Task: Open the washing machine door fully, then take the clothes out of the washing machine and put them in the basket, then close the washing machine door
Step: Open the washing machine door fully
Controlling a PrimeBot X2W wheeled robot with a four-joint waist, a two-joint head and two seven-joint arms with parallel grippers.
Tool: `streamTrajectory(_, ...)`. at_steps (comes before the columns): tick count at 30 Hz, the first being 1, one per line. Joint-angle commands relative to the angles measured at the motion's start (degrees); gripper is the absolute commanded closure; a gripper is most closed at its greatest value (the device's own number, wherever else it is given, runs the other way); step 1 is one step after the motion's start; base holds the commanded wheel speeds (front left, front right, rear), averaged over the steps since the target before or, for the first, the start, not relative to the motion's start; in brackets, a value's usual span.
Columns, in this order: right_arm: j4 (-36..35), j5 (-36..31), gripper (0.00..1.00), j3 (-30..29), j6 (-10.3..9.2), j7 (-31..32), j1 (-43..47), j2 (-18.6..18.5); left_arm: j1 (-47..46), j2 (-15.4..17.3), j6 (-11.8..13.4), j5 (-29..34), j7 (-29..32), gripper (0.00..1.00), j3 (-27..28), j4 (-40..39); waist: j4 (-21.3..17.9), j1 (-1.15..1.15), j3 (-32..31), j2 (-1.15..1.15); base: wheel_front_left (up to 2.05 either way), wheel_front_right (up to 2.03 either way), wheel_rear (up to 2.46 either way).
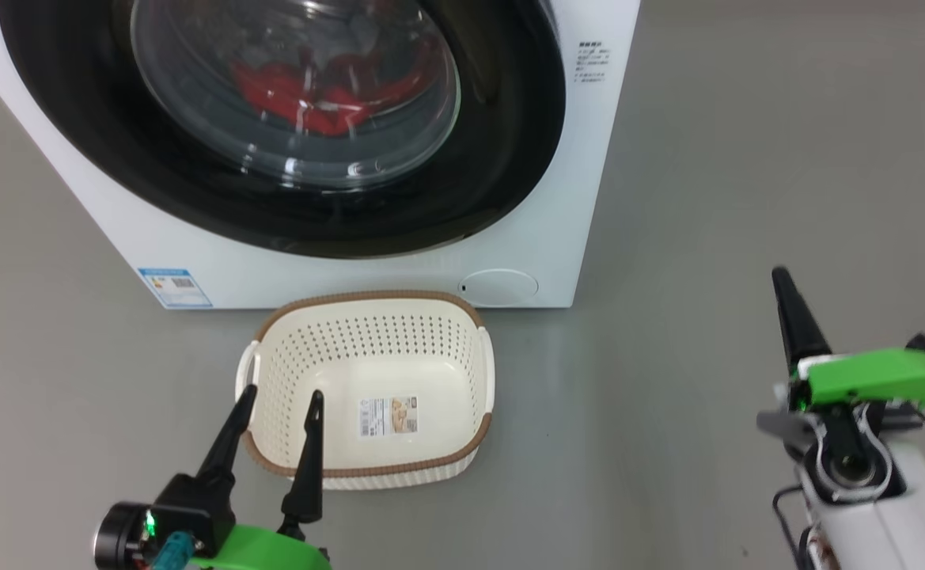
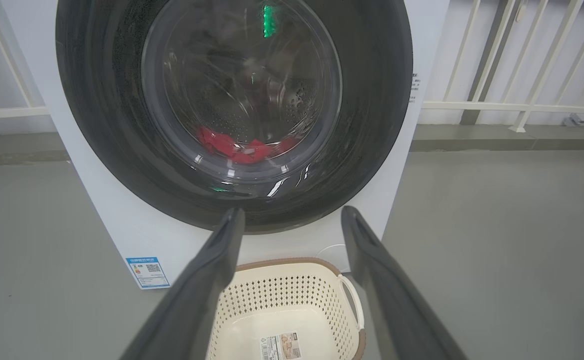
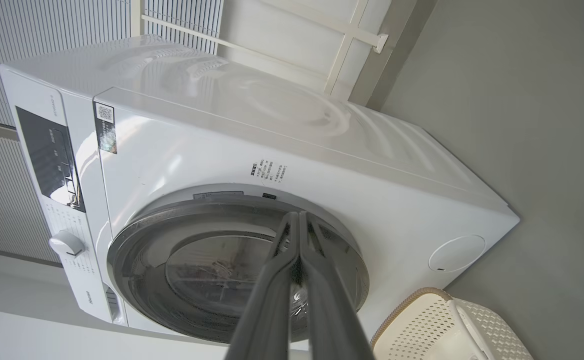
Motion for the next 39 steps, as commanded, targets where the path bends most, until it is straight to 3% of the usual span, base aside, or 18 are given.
streamTrajectory(1, -0.9, 1.7, 1.00, 0.6, -0.03, 1.1, -3.3, -0.5, -2.5, 0.6, 0.4, -0.1, -0.6, 0.00, 1.7, -1.8, 0.6, 0.00, 1.7, 0.00, 0.00, 0.00, 0.00)
streamTrajectory(14, 6.8, 10.8, 1.00, -1.5, -0.03, 12.6, -20.0, -3.7, -7.0, -0.4, -0.2, -0.3, -2.0, 0.00, -0.3, -3.1, 3.2, 0.00, 9.2, 0.00, 0.00, 0.00, 0.00)
streamTrajectory(25, 14.6, 11.2, 1.00, 0.6, -0.03, 19.5, -34.9, -6.0, -11.0, -1.3, -0.4, 0.3, -2.6, 0.00, -2.7, -3.3, 6.3, 0.00, 15.3, 0.00, 0.00, 0.00, 0.00)
streamTrajectory(39, 23.0, 10.7, 1.00, 2.8, -0.03, 24.2, -48.8, -5.6, -14.1, -2.1, -0.7, 0.1, -2.8, 0.00, -4.7, -3.4, 10.1, 0.00, 19.4, 0.00, 0.00, 0.00, 0.00)
